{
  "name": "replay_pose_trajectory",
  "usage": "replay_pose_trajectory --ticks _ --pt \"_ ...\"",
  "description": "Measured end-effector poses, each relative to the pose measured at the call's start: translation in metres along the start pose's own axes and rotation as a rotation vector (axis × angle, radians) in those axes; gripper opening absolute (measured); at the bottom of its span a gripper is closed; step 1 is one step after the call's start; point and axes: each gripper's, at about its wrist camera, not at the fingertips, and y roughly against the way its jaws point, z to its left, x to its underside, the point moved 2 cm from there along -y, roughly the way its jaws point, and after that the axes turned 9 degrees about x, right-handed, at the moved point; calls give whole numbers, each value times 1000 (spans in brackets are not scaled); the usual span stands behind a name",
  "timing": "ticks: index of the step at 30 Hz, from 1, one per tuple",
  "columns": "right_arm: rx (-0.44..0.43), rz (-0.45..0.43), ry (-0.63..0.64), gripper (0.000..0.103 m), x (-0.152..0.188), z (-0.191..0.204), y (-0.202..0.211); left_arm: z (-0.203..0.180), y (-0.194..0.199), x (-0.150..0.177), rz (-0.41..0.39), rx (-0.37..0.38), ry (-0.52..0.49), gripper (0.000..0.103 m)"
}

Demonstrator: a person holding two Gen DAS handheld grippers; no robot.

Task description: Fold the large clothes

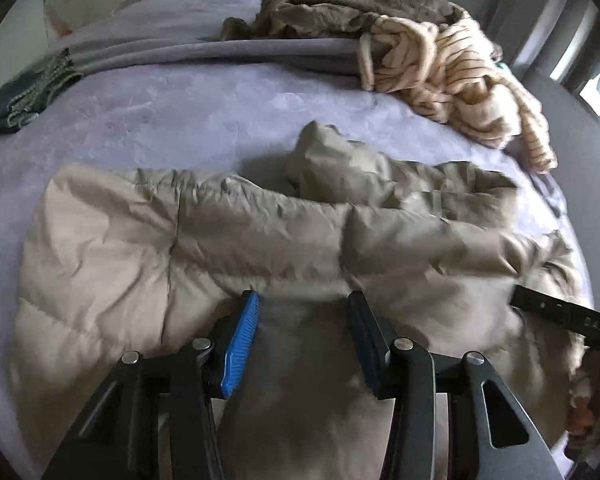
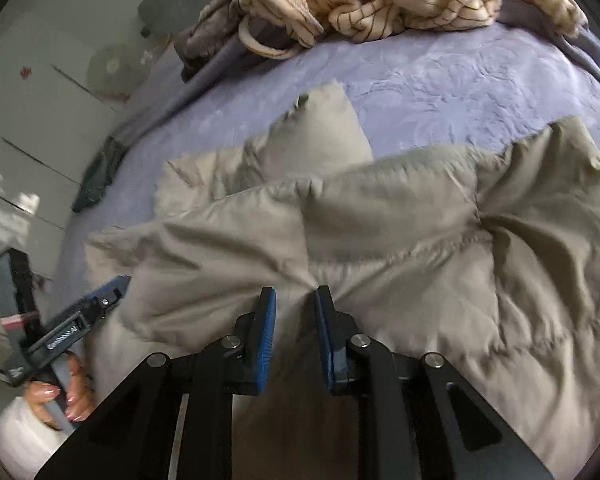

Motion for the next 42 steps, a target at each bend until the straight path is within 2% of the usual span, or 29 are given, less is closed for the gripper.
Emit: replay_pose_trajectory --ticks 4,9,11,13,16,18,20,21,22,28,34,42 --pt "35 -5 -8 1 -13 -5 -24 8 -25 -11 -6 -39 2 49" --pt "19 24 -9 1 -27 -11 -33 12 -27 -17 0 -65 -38 49" --pt "19 20 11 1 -30 -16 -22 21 -16 -21 -21 -111 -60 49" --pt "70 -9 26 1 -32 -29 -8 38 -5 -24 -42 -174 -69 49" --pt "169 -46 -28 1 -39 -65 10 75 5 -27 -48 -257 -28 49" --pt "219 -53 -116 1 -42 -98 16 96 5 -28 -47 -256 17 49" --pt "211 -33 -192 1 -42 -117 12 109 -2 -29 -37 -255 43 52" --pt "205 -24 -213 1 -42 -122 7 113 -7 -29 -34 -260 51 59" --pt "204 -20 -221 1 -43 -123 2 118 -13 -29 -31 -262 75 60" --pt "234 -6 -258 1 -50 -129 -25 127 -26 -31 -12 -229 128 62" --pt "240 -23 -299 7 -45 -121 -2 120 3 -28 -22 -252 149 62" --pt "176 -56 -324 17 -14 -109 48 102 54 0 -6 -251 137 62"
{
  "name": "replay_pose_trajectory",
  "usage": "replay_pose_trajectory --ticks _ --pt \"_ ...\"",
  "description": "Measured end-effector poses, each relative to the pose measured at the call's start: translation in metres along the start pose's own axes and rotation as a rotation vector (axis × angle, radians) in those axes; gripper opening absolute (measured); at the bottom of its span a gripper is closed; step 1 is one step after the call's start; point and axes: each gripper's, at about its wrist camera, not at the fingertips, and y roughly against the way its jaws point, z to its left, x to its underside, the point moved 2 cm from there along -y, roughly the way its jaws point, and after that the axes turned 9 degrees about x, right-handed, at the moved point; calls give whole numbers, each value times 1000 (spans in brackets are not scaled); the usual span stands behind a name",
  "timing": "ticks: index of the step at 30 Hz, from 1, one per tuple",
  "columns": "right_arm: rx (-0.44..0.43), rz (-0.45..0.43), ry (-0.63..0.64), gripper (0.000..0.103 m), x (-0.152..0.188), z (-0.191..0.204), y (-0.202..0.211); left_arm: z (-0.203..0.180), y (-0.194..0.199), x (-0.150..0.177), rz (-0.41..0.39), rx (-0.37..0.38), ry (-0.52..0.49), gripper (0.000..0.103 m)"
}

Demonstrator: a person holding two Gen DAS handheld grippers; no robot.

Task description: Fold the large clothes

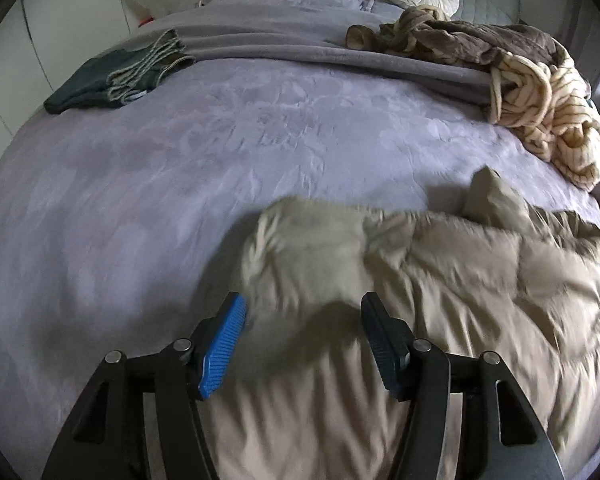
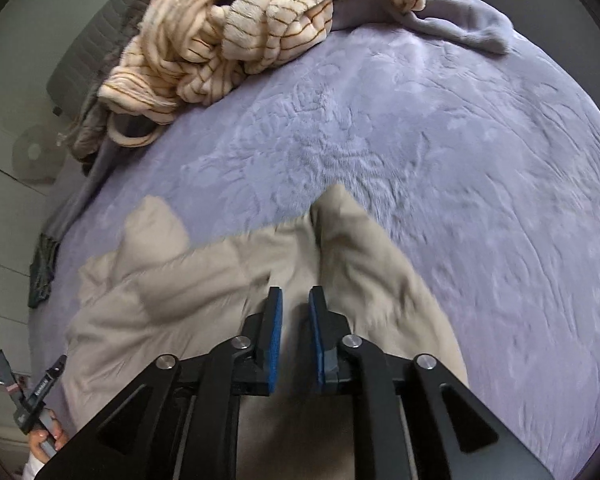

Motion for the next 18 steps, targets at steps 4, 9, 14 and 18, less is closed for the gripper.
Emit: replay_pose_trajectory --ticks 4,9,14,18 --pt "-29 6 -18 22 23 -1 22 -4 20 27 31 13 19 62" --pt "-57 31 -39 33 59 -3 44 -9 39 60 78 29 37 89" --pt "-67 57 -46 39 99 -6 62 -12 61 87 65 29 52 97" --pt "-84 81 -80 46 128 -14 72 -10 70 103 73 31 64 103"
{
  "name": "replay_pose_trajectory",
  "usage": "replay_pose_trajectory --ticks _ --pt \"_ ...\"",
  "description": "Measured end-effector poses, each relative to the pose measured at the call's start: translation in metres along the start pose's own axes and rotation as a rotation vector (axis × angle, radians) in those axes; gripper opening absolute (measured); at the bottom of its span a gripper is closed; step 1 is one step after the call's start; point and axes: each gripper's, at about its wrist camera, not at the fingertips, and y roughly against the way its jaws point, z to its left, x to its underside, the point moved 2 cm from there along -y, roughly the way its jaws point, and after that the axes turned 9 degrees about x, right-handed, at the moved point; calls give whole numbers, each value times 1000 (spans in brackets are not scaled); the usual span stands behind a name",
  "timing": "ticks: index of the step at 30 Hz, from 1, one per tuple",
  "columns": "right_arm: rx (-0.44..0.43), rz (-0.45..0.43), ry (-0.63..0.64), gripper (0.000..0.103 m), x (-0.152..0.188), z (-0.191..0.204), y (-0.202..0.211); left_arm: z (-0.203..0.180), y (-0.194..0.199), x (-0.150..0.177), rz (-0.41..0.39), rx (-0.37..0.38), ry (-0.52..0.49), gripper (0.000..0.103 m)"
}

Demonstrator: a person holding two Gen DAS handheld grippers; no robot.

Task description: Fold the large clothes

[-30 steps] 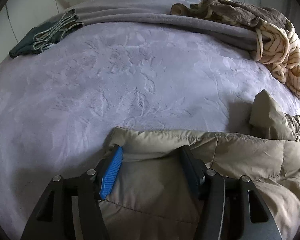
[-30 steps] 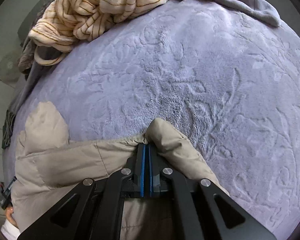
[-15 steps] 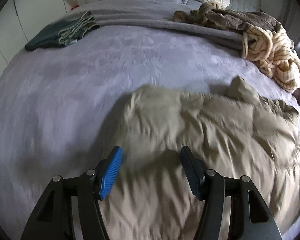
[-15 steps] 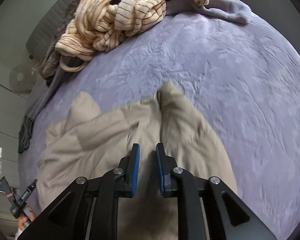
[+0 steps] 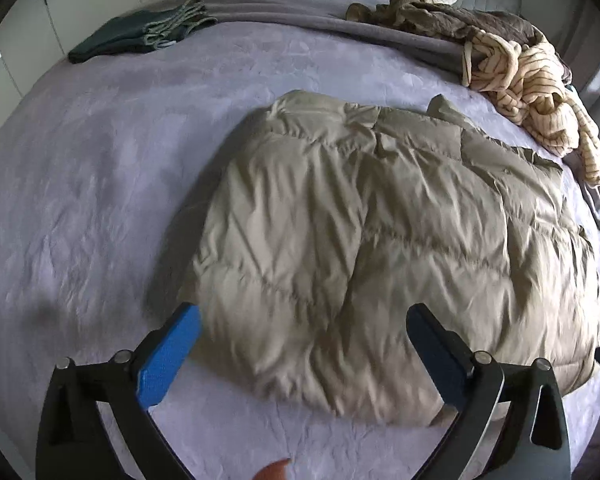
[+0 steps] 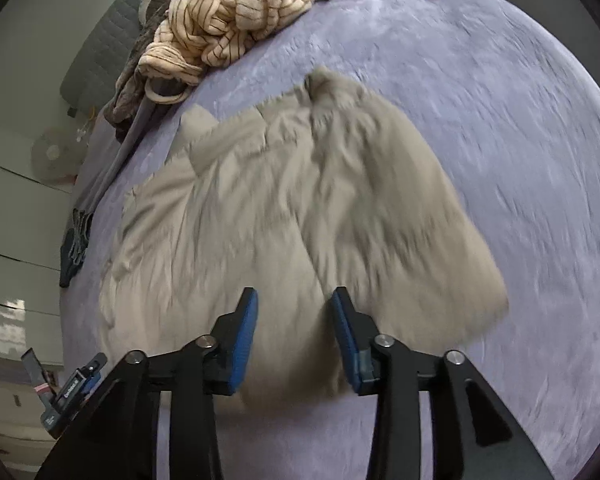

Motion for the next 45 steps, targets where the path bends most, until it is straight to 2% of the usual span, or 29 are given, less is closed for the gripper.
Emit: replay_pose_trajectory --ticks 3,5,10,12,13,14,18,21,22,23,28,32,35,37,38,39,40,41,43,45 --pt "-20 4 -24 47 17 -7 6 7 4 13 26 14 34 103" --pt "-33 7 -37 56 26 -10 8 13 5 21 46 37 64 103" --pt "-65 25 -67 65 43 -18 2 26 -1 35 74 44 110 103" --pt "-90 40 -95 73 48 -20 -4 32 -5 40 87 70 136 103" --pt "-108 47 -108 78 50 -21 -7 35 -7 43 98 97 148 103" --pt "-125 55 -121 83 52 -22 -10 38 -11 46 120 159 178 103" --pt "-188 78 -192 83 57 -30 -28 51 -24 54 135 342 310 103" --pt "-264 94 -264 88 57 -33 -43 60 -33 54 113 412 379 103" --pt "-281 98 -275 91 56 -32 -47 62 -37 52 108 435 397 103" --pt "-299 103 -285 102 55 -31 -51 64 -41 50 105 457 412 103" --pt "-400 113 -354 103 44 -22 -69 61 -56 40 88 473 428 103" --pt "-453 135 -384 103 35 -13 -82 60 -71 30 55 505 520 103" --pt "-460 144 -399 103 32 -8 -92 58 -79 23 27 493 579 102" --pt "-459 142 -413 103 31 -8 -94 58 -78 20 8 483 590 82" --pt "-462 143 -422 103 31 -8 -95 58 -78 19 5 496 580 60" --pt "-470 146 -432 102 30 -9 -95 58 -76 18 3 521 575 43" --pt "-471 150 -439 97 31 -11 -95 58 -74 16 1 534 569 38" --pt "-464 158 -448 73 31 -13 -95 57 -71 14 -3 533 553 31" --pt "-441 183 -456 51 34 -19 -96 53 -62 11 -16 515 489 25" --pt "-451 175 -464 37 35 -21 -93 41 -51 5 -30 471 379 22"
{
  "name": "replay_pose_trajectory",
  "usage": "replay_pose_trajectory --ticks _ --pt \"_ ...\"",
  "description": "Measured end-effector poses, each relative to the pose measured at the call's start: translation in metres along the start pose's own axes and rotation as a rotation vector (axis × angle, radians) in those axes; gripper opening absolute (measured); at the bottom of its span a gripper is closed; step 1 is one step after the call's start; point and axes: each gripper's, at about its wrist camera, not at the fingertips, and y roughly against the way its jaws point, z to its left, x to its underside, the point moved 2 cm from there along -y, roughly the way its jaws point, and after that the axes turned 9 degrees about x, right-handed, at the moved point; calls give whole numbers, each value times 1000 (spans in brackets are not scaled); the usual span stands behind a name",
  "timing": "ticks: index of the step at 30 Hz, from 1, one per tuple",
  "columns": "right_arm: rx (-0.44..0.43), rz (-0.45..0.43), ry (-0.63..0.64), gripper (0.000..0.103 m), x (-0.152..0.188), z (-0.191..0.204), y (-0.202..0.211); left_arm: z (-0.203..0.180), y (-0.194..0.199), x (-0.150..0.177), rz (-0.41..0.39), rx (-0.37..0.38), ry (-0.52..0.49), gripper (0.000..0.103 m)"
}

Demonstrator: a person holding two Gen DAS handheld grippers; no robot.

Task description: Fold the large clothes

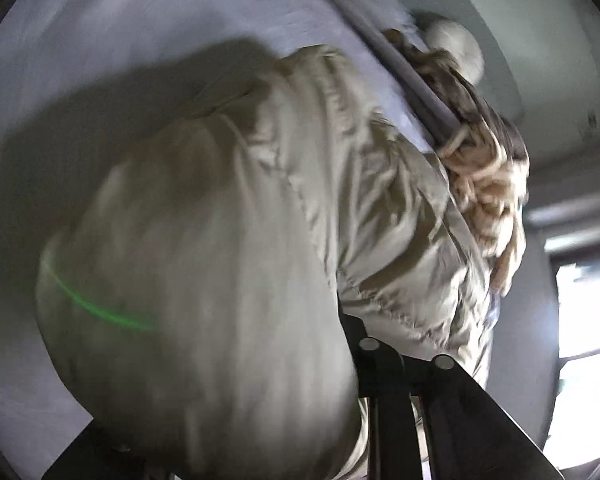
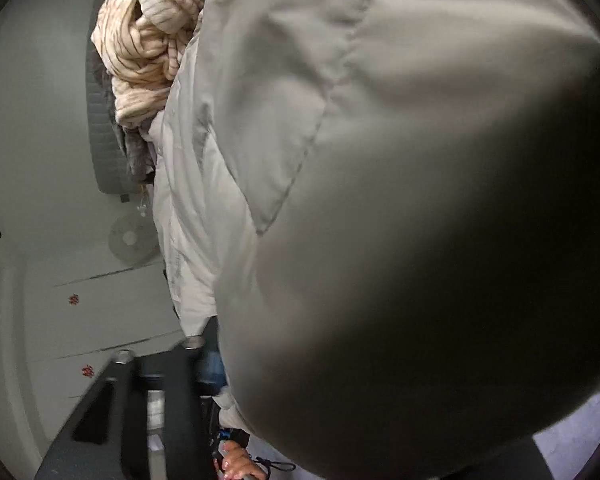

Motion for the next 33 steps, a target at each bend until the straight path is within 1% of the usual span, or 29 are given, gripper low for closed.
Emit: replay_pose_trajectory --ticks 2,4,8,12,14,18,21,24,29,31,33 --pt "0 -13 17 28 3 4 5 -16 3 1 0 -45 -110 20" --pt "-8 -18 37 25 7 7 11 -31 8 2 5 -64 -202 19" --pt "-8 -36 69 23 18 11 28 -45 24 1 19 -45 -268 19" --pt "20 -44 94 23 39 10 42 -46 40 12 58 -56 -346 19" --pt "32 -42 92 23 49 5 51 -44 48 19 80 -57 -354 19" --pt "65 -15 91 23 74 -9 67 -27 81 47 111 -63 -338 19" --pt "82 10 82 23 95 -25 82 -13 104 75 136 -78 -319 19" --pt "88 33 69 23 112 -40 95 1 125 107 169 -107 -296 19" --pt "94 74 39 23 137 -67 114 25 142 146 202 -151 -266 19" --pt "99 84 28 26 145 -77 118 33 145 155 205 -172 -240 20" --pt "106 93 16 33 146 -81 121 36 150 158 189 -208 -226 31"
